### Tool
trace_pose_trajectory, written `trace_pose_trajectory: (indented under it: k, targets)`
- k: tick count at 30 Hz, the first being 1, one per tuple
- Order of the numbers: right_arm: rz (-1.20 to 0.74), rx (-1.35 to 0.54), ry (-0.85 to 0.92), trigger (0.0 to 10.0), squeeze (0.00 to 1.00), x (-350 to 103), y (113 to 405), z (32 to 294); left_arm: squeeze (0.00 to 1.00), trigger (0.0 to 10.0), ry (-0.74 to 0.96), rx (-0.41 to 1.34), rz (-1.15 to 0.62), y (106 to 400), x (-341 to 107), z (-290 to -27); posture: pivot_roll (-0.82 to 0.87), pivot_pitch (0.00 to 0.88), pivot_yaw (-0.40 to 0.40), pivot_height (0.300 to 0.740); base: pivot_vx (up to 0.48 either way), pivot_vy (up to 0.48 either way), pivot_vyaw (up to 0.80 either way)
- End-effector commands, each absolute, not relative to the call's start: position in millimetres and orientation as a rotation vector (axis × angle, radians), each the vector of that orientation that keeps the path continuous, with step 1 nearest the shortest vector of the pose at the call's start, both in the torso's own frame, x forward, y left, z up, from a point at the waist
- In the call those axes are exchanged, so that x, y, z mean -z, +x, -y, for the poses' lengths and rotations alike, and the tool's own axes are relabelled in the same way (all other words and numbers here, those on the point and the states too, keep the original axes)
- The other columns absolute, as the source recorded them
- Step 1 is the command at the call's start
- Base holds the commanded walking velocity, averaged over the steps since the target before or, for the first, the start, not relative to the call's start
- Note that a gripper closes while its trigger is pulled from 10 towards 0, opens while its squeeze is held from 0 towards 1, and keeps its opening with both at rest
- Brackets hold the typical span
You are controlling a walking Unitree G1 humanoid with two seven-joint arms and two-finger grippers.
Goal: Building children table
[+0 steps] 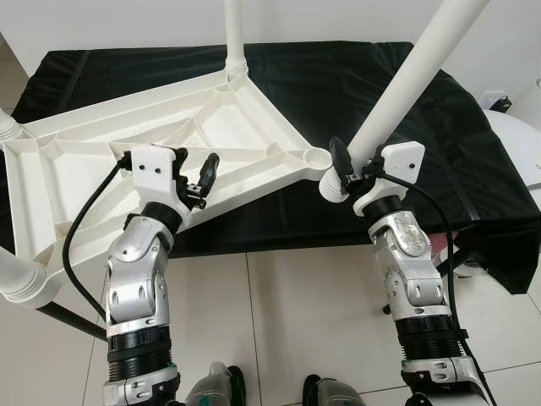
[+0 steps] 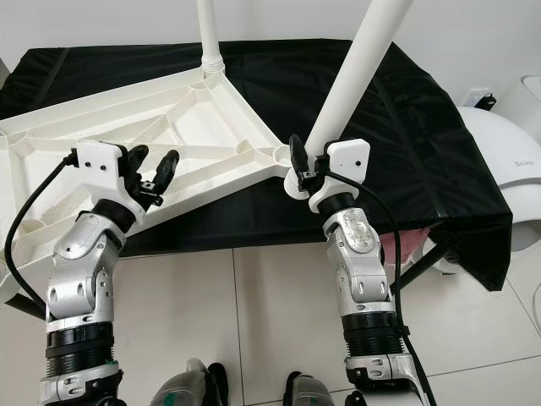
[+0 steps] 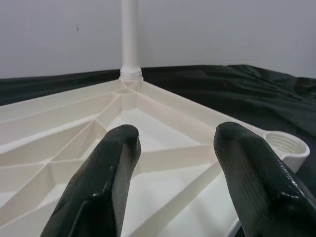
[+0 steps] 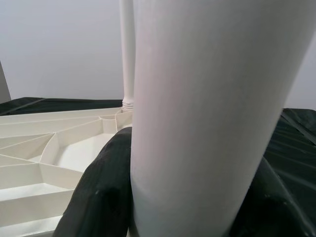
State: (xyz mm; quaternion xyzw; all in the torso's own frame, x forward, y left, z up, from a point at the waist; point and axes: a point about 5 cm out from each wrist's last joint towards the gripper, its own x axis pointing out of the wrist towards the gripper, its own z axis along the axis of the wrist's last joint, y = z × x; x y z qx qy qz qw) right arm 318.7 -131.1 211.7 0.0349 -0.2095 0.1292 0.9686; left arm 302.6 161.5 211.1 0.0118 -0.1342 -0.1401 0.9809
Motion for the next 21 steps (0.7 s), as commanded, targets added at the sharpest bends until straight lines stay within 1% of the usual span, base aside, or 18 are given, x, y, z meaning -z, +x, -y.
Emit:
trace_pose_trajectory:
  k: [1,21]
  targets:
    - [0.461,-0.267,0.068,10.0,0.00,-218.2,318.1,129.2,0.00,10.0,-0.016,0.084,0.269,303.0,-211.7,-171.3,-0.05,0.133,0.006,0.740,0.000,0.000,0.00]
    - [0.461,-0.271,0.069,10.0,0.00,-217.9,317.6,128.4,0.00,10.0,-0.027,0.085,0.277,301.7,-214.1,-170.6,-0.05,0.137,0.004,0.740,0.000,0.000,0.00]
